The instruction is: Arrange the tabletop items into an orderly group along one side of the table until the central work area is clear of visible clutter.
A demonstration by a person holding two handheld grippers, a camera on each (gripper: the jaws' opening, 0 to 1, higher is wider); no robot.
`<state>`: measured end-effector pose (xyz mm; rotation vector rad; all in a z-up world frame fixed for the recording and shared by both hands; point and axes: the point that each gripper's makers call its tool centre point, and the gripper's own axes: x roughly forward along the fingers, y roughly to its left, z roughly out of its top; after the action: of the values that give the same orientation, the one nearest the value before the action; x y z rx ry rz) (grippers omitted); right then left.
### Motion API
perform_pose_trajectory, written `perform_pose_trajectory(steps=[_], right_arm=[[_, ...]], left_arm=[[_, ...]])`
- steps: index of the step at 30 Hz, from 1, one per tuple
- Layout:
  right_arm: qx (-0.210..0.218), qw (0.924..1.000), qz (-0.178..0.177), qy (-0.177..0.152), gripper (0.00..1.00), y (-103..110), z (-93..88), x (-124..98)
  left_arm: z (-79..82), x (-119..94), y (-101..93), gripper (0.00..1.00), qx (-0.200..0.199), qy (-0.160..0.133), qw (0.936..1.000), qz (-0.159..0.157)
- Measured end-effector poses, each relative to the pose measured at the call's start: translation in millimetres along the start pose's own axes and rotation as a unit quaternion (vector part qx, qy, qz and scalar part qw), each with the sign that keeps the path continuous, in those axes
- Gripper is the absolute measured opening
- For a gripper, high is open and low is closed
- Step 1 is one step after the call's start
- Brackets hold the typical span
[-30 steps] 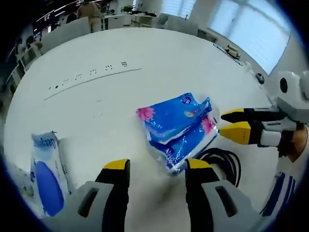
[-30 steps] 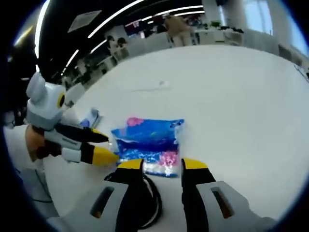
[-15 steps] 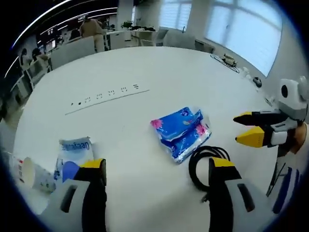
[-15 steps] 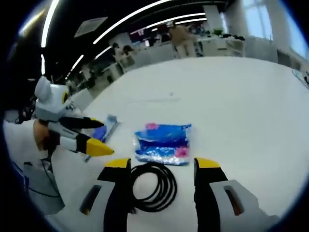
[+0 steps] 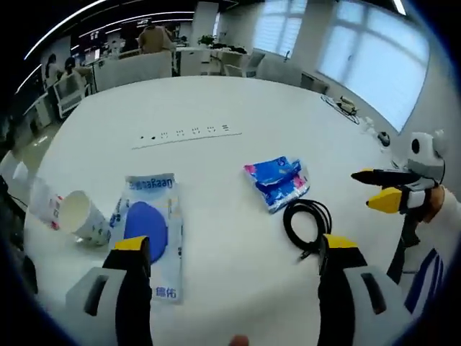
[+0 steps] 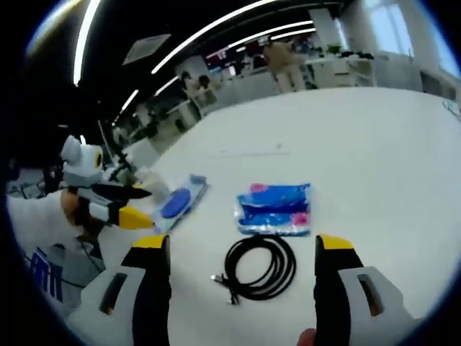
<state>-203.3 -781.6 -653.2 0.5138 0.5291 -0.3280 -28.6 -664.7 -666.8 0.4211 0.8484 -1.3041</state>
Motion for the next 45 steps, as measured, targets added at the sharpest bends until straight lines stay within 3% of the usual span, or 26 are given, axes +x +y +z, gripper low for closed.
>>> perform_pose_trajectory(steps=[6, 15, 22, 38, 45], right_arm=[[0.000, 0.9999, 0.003, 0.015, 0.84, 9, -15.7, -13], [0.002, 0.9996, 0.014, 0.023, 0.83, 23, -31.2, -28], [0.016, 0.9997, 0.011, 0.015, 0.83, 19, -30.6, -30], [0.017, 0.9996, 0.014, 0.017, 0.80, 26, -34.5, -33], [0.029, 0.9995, 0.016, 0.001, 0.80, 32, -35.9, -43]], left_arm=[[-19.3, -31, 21.8, 1.00, -0.028, -0.015, 0.9995, 0.007], [-40.9, -51, 44.5, 1.00, -0.068, -0.024, 0.9970, 0.028], [-57.9, -50, 51.7, 0.99, -0.090, -0.011, 0.9954, 0.031], [-69.4, -55, 69.9, 0.93, -0.123, -0.011, 0.9917, 0.038], [-81.1, -59, 79.9, 0.91, -0.166, -0.018, 0.9850, 0.041]])
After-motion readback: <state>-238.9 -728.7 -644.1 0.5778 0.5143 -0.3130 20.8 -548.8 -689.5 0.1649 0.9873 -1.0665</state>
